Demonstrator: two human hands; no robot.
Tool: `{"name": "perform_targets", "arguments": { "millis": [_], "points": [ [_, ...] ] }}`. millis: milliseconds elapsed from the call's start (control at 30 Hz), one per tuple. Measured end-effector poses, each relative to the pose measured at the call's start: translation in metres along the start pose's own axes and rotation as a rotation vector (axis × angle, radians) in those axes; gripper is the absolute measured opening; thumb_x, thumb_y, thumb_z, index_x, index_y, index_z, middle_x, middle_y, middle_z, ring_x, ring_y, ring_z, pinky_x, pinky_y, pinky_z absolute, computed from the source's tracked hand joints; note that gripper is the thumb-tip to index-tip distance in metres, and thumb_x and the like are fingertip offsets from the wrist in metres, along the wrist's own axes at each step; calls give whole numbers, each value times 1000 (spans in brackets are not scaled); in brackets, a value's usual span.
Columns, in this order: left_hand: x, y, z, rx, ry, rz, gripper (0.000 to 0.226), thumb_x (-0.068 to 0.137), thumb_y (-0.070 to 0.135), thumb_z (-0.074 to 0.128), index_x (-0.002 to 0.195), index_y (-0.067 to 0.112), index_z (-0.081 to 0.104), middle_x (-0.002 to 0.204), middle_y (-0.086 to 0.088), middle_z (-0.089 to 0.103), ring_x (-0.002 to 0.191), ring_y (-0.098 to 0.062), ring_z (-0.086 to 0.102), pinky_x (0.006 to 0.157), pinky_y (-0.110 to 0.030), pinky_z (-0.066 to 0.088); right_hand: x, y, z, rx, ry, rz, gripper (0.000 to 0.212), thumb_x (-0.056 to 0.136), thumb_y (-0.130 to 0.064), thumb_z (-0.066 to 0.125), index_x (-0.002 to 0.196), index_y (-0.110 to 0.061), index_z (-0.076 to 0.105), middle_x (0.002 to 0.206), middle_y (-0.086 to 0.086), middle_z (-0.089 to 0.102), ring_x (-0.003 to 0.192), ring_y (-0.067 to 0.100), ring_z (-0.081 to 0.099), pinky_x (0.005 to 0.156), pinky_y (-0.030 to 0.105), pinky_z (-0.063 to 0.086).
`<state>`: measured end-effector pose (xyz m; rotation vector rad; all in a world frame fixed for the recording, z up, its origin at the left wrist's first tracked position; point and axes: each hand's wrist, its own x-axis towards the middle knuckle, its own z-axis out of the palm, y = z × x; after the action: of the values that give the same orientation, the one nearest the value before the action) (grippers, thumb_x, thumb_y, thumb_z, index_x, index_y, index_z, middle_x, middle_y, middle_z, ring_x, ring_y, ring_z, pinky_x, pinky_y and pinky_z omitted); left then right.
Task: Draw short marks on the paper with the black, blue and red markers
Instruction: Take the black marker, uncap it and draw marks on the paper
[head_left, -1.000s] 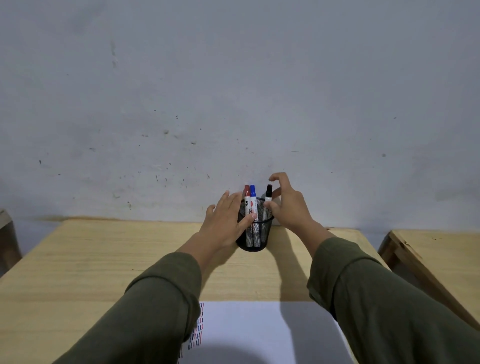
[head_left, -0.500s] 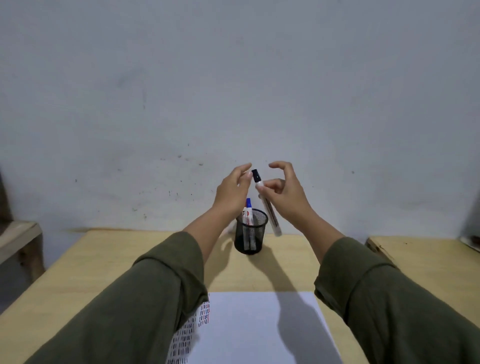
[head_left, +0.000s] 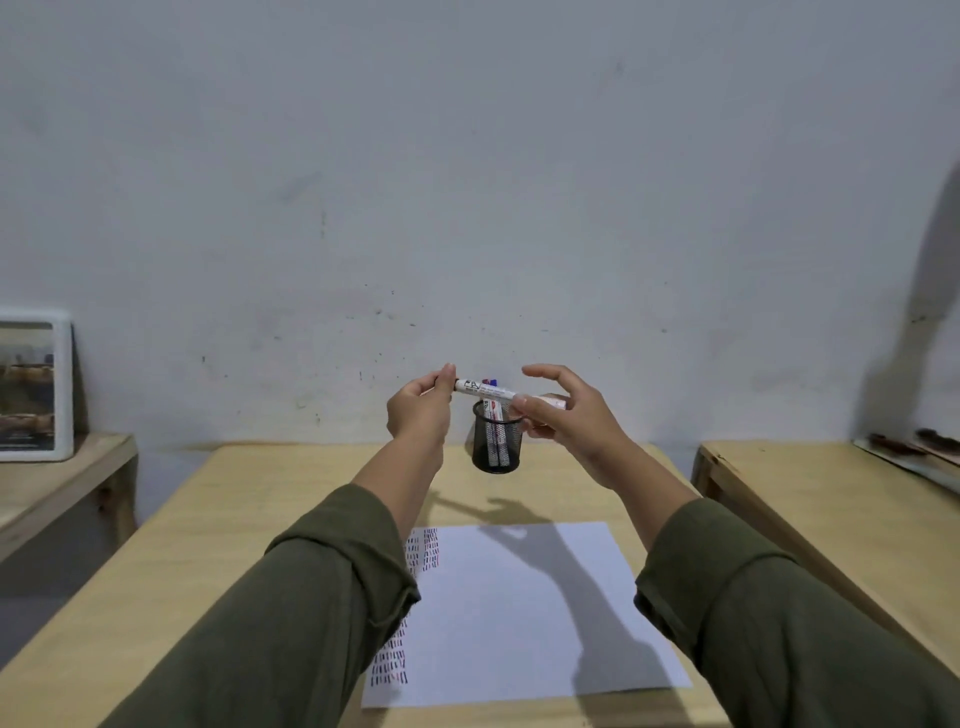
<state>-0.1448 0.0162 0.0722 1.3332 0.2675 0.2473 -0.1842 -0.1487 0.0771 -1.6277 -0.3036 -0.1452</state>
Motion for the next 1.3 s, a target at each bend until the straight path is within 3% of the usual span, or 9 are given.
{"name": "perform_targets", "arguments": {
  "millis": [267, 367, 433, 567, 700, 833, 967, 1133, 1300],
  "points": [
    [-19, 11, -6, -2, -84, 46, 31, 73, 51, 71, 78, 20, 67, 91, 3, 71, 105, -20, 63, 92, -30, 45, -4, -7, 18, 369, 75, 29, 16, 87, -16, 63, 102, -16, 66, 69, -1, 71, 64, 12, 67, 75, 26, 53],
    [-23, 13, -10, 41, -199, 44, 33, 76, 49, 70, 85, 18, 66, 87, 6, 69, 94, -11, 62, 91, -29, 42, -5, -5, 27, 402, 28, 64, 16, 87, -21, 62, 102, -17, 67, 77, 1, 72, 69, 13, 68, 74, 24, 53],
    [-27, 14, -11, 15, -287, 27, 28, 81, 44, 66, 90, 17, 65, 89, 6, 67, 86, -3, 60, 81, -25, 43, -3, -4, 33, 403, -1, 74, 16, 88, -23, 61, 103, -18, 65, 83, 3, 72, 72, 14, 67, 70, 23, 53],
    [-27, 9, -15, -215, -432, -54, 13, 92, 33, 53, 94, 26, 64, 95, 13, 65, 92, 3, 58, 74, -24, 37, 4, -4, 40, 509, 1, 62, 12, 91, -19, 57, 101, -16, 63, 80, 3, 72, 69, 13, 66, 65, 22, 52],
    [-24, 4, -15, -386, -504, -85, 20, 98, 28, 43, 100, 29, 62, 101, 19, 64, 94, 4, 56, 76, -23, 39, 6, -1, 41, 526, -22, 69, 11, 91, -15, 56, 99, -14, 64, 77, 4, 71, 67, 12, 67, 66, 22, 54],
    [-23, 2, -10, -372, -428, -75, 20, 98, 23, 43, 92, 28, 62, 96, 17, 64, 93, 2, 57, 75, -24, 36, 7, 5, 43, 514, -21, 56, 11, 92, -12, 54, 98, -14, 64, 75, 3, 72, 68, 12, 68, 69, 21, 55],
    [-18, -3, -8, -274, -313, -70, 19, 97, 23, 46, 86, 27, 62, 89, 17, 64, 84, 4, 59, 85, -30, 30, 10, 14, 45, 456, -22, 36, 12, 92, -13, 55, 100, -12, 64, 77, 5, 72, 69, 14, 68, 74, 23, 54],
    [-13, -6, -14, -215, -206, -95, 14, 94, 25, 53, 90, 23, 66, 78, 16, 61, 74, 1, 55, 63, -19, 33, 13, 25, 53, 417, -21, 24, 13, 93, -15, 54, 98, -12, 66, 74, 3, 72, 69, 14, 68, 77, 25, 53],
    [-6, -13, -27, -135, -91, -167, 21, 89, 32, 60, 71, 22, 66, 69, 9, 60, 69, -3, 56, 65, -22, 35, 13, 34, 63, 274, -48, 23, 18, 92, -14, 56, 105, -6, 65, 81, 9, 70, 72, 15, 68, 80, 27, 55]
  ]
}}
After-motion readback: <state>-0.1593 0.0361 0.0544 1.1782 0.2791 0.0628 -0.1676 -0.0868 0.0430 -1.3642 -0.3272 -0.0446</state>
